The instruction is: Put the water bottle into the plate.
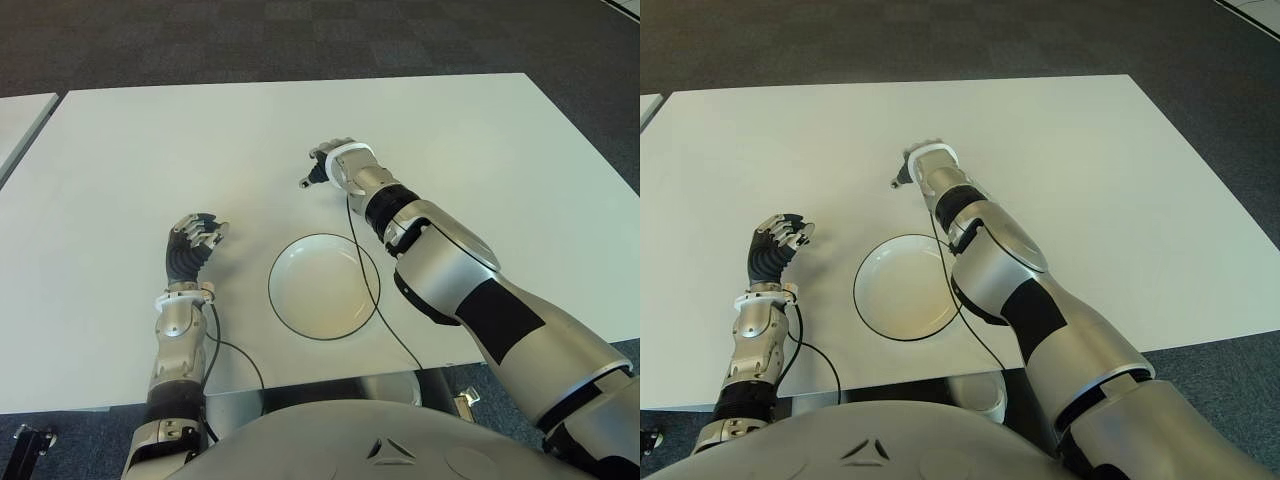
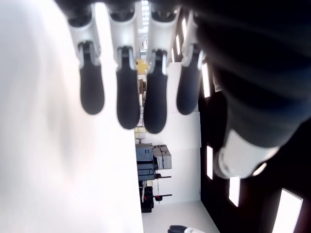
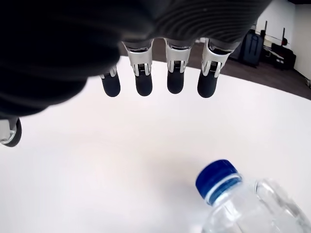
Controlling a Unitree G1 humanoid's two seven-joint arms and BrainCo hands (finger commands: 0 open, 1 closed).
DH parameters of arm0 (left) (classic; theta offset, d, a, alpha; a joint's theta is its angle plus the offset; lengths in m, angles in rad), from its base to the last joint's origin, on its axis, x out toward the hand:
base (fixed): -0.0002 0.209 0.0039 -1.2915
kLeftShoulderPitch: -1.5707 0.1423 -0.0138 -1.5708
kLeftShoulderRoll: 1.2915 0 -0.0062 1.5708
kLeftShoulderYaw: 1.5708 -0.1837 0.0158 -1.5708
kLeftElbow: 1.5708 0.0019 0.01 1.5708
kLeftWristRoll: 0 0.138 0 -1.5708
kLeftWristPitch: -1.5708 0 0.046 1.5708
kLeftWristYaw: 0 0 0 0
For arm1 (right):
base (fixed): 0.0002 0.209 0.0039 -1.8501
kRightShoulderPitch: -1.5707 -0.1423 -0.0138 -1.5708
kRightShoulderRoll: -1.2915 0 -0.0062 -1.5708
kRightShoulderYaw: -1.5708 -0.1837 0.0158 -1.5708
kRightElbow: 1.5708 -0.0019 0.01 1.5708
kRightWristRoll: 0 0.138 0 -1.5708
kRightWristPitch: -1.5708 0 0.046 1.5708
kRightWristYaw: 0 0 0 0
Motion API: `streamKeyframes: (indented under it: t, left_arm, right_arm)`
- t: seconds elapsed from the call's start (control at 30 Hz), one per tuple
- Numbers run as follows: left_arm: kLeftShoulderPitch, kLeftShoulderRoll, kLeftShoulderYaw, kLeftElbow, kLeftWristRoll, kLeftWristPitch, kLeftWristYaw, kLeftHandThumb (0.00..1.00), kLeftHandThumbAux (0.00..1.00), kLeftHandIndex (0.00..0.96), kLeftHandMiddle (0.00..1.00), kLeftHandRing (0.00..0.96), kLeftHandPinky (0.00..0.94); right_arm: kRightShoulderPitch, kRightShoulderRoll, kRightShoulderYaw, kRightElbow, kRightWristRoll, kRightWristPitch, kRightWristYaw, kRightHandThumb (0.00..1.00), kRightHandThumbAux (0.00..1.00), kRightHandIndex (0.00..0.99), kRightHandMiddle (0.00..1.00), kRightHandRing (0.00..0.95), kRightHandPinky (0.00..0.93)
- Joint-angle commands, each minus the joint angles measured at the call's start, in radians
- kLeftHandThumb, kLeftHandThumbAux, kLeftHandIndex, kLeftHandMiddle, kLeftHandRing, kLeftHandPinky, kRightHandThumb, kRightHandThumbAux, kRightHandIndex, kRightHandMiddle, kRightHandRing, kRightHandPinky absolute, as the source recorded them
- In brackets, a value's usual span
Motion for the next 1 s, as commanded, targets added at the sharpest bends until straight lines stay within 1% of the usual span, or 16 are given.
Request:
streamKeyframes:
  t: [0.03,0.4,0.57,0.67,0.8,1.0]
  left_arm:
    - [0.006,-0.008,-0.006,0.003,0.000,-0.007,-0.004,0.707,0.713,0.430,0.524,0.513,0.510]
    - [0.010,-0.001,-0.008,-0.002,0.002,-0.017,-0.010,0.707,0.712,0.430,0.533,0.516,0.505]
    - [0.012,0.003,-0.007,0.001,0.008,-0.023,-0.008,0.707,0.712,0.430,0.528,0.514,0.501]
    - [0.012,0.004,-0.006,0.001,0.006,-0.021,-0.008,0.707,0.712,0.430,0.524,0.511,0.497]
    - [0.015,0.006,-0.004,-0.001,0.010,-0.020,-0.004,0.707,0.713,0.430,0.520,0.507,0.496]
    - [0.019,0.011,-0.003,-0.005,0.014,-0.018,-0.003,0.707,0.713,0.430,0.509,0.500,0.502]
  right_arm:
    - [-0.004,0.000,-0.016,-0.005,0.021,-0.014,-0.017,0.453,0.226,0.000,0.000,0.000,0.000]
    - [-0.006,-0.014,-0.021,-0.016,0.027,-0.036,-0.020,0.482,0.203,0.000,0.000,0.000,0.000]
    - [-0.005,-0.032,-0.027,-0.023,0.031,-0.045,-0.009,0.477,0.193,0.000,0.000,0.000,0.000]
    - [-0.002,-0.054,-0.032,-0.025,0.036,-0.057,-0.011,0.475,0.189,0.000,0.000,0.000,0.000]
    - [-0.005,-0.109,-0.051,-0.014,0.049,-0.081,-0.022,0.469,0.184,0.000,0.000,0.000,0.000]
    - [-0.014,-0.125,-0.064,-0.010,0.058,-0.066,-0.030,0.467,0.175,0.000,0.000,0.000,0.000]
